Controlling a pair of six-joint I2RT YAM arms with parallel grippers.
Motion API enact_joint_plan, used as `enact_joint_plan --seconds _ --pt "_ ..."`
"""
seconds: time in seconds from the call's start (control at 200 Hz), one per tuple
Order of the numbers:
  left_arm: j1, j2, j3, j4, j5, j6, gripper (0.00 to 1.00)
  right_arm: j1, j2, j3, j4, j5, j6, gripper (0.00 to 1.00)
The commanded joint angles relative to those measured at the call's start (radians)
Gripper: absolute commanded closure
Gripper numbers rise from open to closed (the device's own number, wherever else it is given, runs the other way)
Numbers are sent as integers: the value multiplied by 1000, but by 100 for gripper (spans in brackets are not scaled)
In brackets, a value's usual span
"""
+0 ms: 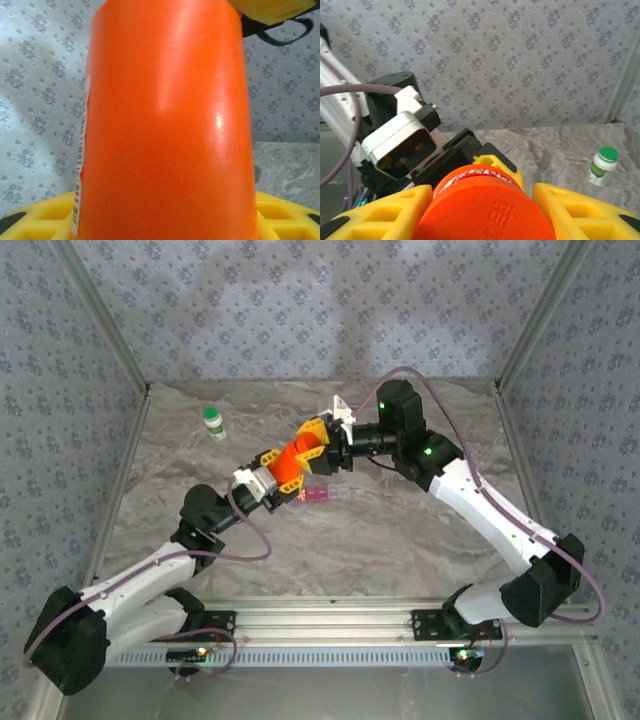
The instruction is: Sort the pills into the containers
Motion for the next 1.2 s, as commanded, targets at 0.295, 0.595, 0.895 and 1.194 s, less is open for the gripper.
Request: enact_joint_plan --seconds 0.295,0.595,0.895,1.194 --pt "-2 -25 78 46 87 7 100 37 83 38 -361 -112 -273 99" --pt "9 -52 96 73 82 11 100 31 199 114 -706 13 -439 97" --pt "12 -25 127 106 52 30 100 51 212 -2 -315 -17 21 94" --pt "7 8 162 49 -32 156 100 43 255 84 -398 331 509 99"
